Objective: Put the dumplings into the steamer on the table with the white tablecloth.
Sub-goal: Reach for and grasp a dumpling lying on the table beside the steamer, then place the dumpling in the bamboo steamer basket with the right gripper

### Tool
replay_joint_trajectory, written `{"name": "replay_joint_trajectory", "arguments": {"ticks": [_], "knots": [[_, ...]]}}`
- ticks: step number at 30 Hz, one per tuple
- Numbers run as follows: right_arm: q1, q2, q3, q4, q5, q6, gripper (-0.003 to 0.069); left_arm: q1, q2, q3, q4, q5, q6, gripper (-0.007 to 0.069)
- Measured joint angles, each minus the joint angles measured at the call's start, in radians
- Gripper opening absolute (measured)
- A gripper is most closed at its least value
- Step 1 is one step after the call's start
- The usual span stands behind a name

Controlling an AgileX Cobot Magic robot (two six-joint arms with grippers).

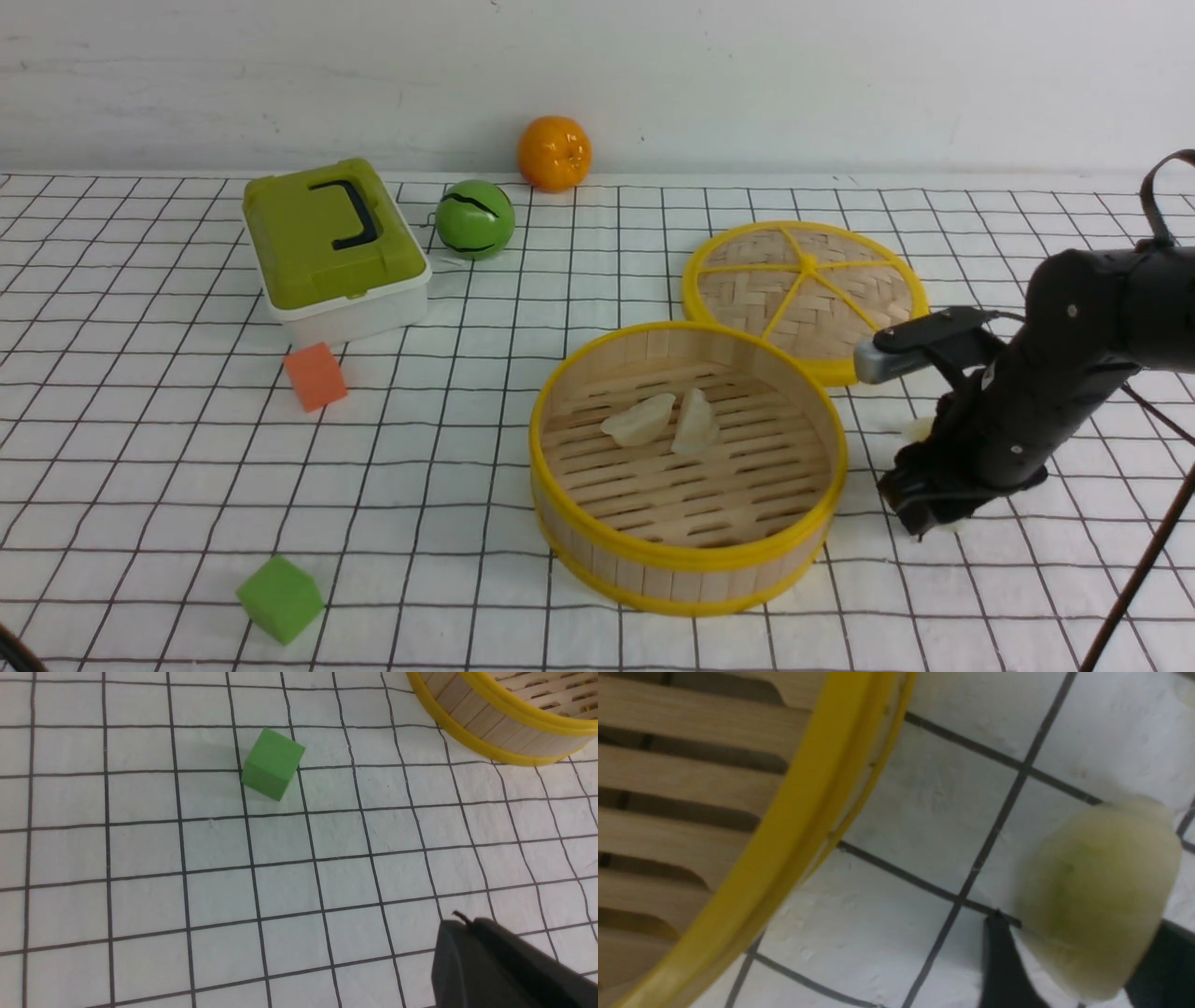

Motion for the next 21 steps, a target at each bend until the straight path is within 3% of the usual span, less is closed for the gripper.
{"name": "replay_joint_trajectory", "arguments": {"ticks": [1,3,4,10,12,16,21], "knots": [[0.0,0.001,0.0,0.0,0.0,0.0,0.0323,0.0,0.0,0.0,0.0,-0.001,0.0,-0.0013],[-0.001,0.001,-0.001,0.0,-0.009,0.001,0.018,0.0,0.005,0.0,0.0,-0.004,0.0,-0.0013],[-0.001,0.001,-0.001,0.0,-0.013,0.004,0.0171,0.0,0.005,0.0,0.0,-0.004,0.0,-0.0013],[0.004,-0.045,-0.054,-0.003,0.082,0.042,0.0171,0.0,0.005,0.0,-0.001,-0.005,0.0,-0.0013],[0.032,-0.113,-0.114,-0.003,0.184,0.046,0.0171,0.0,0.005,0.0,-0.001,-0.005,0.0,-0.0013],[0.151,-0.21,-0.224,0.047,0.302,0.047,0.0171,0.0,0.005,0.0,0.0,-0.016,0.0,-0.0013],[0.3,-0.202,-0.267,0.138,0.308,0.047,0.0171,0.0,0.005,0.0,0.01,-0.032,0.008,-0.0013]]}}
